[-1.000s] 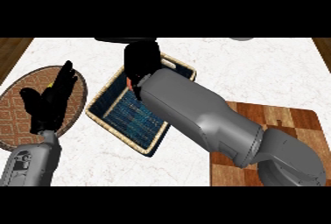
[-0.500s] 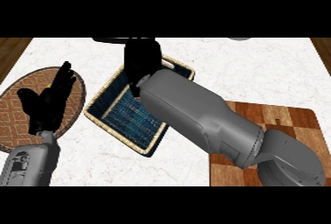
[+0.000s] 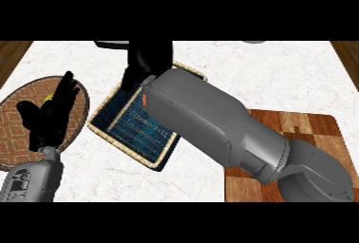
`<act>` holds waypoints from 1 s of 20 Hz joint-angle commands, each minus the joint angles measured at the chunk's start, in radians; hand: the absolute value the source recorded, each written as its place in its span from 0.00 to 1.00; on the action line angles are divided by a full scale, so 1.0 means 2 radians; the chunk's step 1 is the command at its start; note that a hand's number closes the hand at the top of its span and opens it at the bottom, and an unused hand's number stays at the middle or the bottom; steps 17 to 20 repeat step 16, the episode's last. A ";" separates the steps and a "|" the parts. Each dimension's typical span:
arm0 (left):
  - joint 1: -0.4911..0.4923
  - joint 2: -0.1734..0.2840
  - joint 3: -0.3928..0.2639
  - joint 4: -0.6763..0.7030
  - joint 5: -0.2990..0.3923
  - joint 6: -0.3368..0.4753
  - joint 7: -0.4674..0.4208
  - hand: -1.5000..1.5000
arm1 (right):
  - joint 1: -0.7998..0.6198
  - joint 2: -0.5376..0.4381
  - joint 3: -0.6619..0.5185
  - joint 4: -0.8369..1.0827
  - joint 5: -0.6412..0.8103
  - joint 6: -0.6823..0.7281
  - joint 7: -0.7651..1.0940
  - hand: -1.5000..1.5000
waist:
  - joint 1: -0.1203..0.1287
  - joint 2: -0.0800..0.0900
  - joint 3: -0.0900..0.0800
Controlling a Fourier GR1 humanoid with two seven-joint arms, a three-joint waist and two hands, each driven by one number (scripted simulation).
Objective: Pick the squash from the cutting board and place it in the basket
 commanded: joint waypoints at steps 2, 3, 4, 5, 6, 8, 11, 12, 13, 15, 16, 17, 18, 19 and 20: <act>0.023 0.000 0.007 -0.001 0.006 -0.004 -0.011 0.50 | 0.019 -0.018 -0.056 -0.036 -0.008 -0.049 0.015 0.00 | -0.017 -0.004 0.000; 0.016 0.004 0.006 -0.013 -0.001 0.003 0.004 0.50 | 0.051 -0.025 -0.065 -0.036 -0.011 -0.068 -0.015 0.00 | -0.016 -0.003 0.001; 0.019 -0.002 0.001 -0.028 0.003 0.004 0.021 0.50 | 0.034 -0.036 -0.083 -0.049 -0.018 -0.060 0.008 0.00 | -0.017 -0.005 0.001; 0.020 0.005 0.016 0.014 0.005 -0.002 -0.021 0.50 | 0.065 -0.047 -0.085 -0.076 -0.020 -0.068 -0.012 0.00 | -0.024 -0.004 0.000; 0.008 0.013 0.019 -0.007 0.008 -0.001 0.004 0.50 | 0.079 -0.054 -0.082 -0.095 -0.011 -0.079 0.005 0.00 | -0.026 -0.006 0.001; 0.019 0.020 0.024 -0.017 0.013 -0.007 0.009 0.50 | 0.117 -0.098 -0.099 -0.149 -0.027 -0.056 -0.012 0.00 | -0.030 -0.007 0.001; 0.025 0.018 0.029 0.007 0.020 -0.018 -0.019 0.50 | 0.172 -0.118 -0.084 -0.251 -0.010 -0.046 0.016 0.00 | -0.032 -0.007 0.000; 0.040 0.008 0.018 -0.017 0.008 -0.003 -0.002 0.50 | 0.196 -0.151 -0.097 -0.270 -0.023 -0.027 0.000 0.00 | -0.030 -0.007 0.001; 0.046 -0.009 0.008 -0.014 0.003 0.002 -0.026 0.50 | 0.207 -0.167 -0.109 -0.282 -0.031 -0.010 -0.019 0.00 | -0.026 -0.005 0.001; 0.048 -0.002 0.017 -0.004 0.004 0.002 -0.032 0.50 | 0.248 -0.170 -0.103 -0.352 -0.014 -0.038 -0.003 0.00 | -0.028 -0.006 0.000; 0.043 0.005 0.014 -0.017 0.008 -0.008 -0.010 0.50 | 0.272 -0.193 -0.129 -0.333 -0.031 -0.019 -0.064 0.00 | -0.022 -0.003 0.001; 0.043 0.005 0.014 -0.017 0.008 -0.008 -0.010 0.50 | 0.272 -0.193 -0.129 -0.333 -0.031 -0.019 -0.064 0.00 | -0.022 -0.003 0.001; 0.043 0.005 0.014 -0.017 0.008 -0.008 -0.010 0.50 | 0.272 -0.193 -0.129 -0.333 -0.031 -0.019 -0.064 0.00 | -0.022 -0.003 0.001; 0.043 0.005 0.014 -0.017 0.008 -0.008 -0.010 0.50 | 0.272 -0.193 -0.129 -0.333 -0.031 -0.019 -0.064 0.00 | -0.022 -0.003 0.001; 0.043 0.005 0.014 -0.017 0.008 -0.008 -0.010 0.50 | 0.272 -0.193 -0.129 -0.333 -0.031 -0.019 -0.064 0.00 | -0.022 -0.003 0.001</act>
